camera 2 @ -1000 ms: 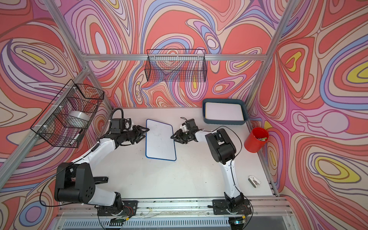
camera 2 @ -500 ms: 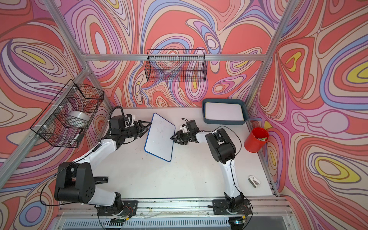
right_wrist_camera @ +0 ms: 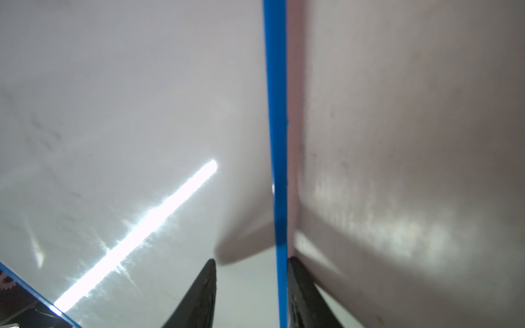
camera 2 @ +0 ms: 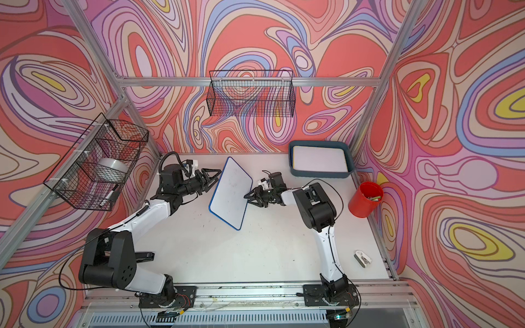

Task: Put the whiteboard into the storage box
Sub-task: Pick up the whiteboard at the center of the board.

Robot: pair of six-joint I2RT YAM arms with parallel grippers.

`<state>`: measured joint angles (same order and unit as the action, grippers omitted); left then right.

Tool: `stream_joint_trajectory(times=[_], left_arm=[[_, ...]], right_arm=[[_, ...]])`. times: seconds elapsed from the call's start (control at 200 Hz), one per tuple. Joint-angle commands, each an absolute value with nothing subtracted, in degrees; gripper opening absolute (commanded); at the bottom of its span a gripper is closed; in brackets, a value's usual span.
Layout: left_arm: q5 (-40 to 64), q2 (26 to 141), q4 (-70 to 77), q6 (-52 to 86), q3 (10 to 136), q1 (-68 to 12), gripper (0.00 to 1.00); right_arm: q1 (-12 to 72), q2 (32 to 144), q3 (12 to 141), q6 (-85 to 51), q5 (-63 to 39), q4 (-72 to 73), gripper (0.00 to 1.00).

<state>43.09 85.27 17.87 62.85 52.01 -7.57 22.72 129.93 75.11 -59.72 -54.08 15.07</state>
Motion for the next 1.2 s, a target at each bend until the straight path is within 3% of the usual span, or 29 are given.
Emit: stream_joint_trajectory(times=[0.0, 0.481, 0.917, 1.197], left_arm=[[47.5, 88.8, 9.4, 66.2, 47.9, -10.8, 0.53], [47.2, 90.3, 10.6, 68.3, 48.4, -12.1, 0.53], [48.2, 92.4, 29.0, 81.8, 43.4, -13.5, 0.52], [47.5, 91.8, 28.2, 81.5, 42.5, -13.6, 0.52]], right_arm=[[24.4, 132.5, 73.3, -62.6, -58.4, 15.2, 0.43], [22.1, 133.5, 70.4, -72.6, -60.8, 29.6, 0.43], [22.1, 137.5, 68.5, -83.4, -61.5, 46.3, 0.43], [21.5, 138.1, 67.5, -83.5, -61.4, 47.2, 0.43]])
